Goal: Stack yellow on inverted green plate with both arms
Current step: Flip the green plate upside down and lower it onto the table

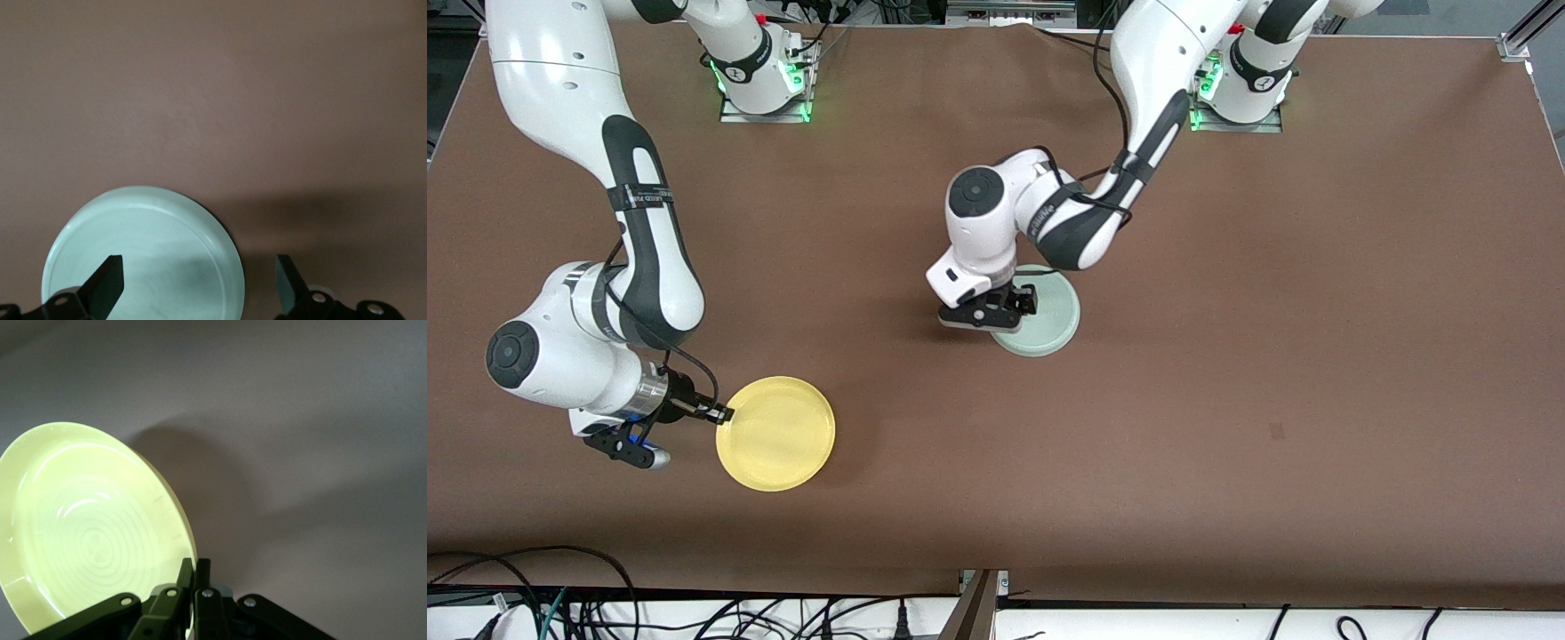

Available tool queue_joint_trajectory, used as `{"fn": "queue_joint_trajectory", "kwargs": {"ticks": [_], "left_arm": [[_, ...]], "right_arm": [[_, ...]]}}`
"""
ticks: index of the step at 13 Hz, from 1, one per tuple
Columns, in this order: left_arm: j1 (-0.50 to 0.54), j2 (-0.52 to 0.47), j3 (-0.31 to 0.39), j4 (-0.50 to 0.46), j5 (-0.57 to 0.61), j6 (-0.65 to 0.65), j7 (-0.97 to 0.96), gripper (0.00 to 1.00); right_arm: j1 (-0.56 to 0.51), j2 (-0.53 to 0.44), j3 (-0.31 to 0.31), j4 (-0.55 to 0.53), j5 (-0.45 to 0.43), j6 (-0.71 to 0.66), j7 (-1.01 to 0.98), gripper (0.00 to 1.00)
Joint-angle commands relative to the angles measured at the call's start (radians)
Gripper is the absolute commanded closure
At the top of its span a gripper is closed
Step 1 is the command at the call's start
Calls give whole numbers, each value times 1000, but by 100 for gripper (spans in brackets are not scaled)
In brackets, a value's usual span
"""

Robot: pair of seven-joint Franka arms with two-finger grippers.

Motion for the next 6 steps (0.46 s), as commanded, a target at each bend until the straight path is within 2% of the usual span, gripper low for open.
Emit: {"fn": "queue_joint_trajectory", "kwargs": {"ticks": [1,3,6], "left_arm": [[62,-91,1,-1,-14,-101,14,0],[133,-166,3,-1,-12,-222,76,0],[283,-274,1,-3,-13,-440,292,0]], "right_arm": [[27,-13,12,-7,21,-7,63,100],[34,-13,42,-7,39,1,123,100],[55,-13,113,-6,47,1,213,100]]}}
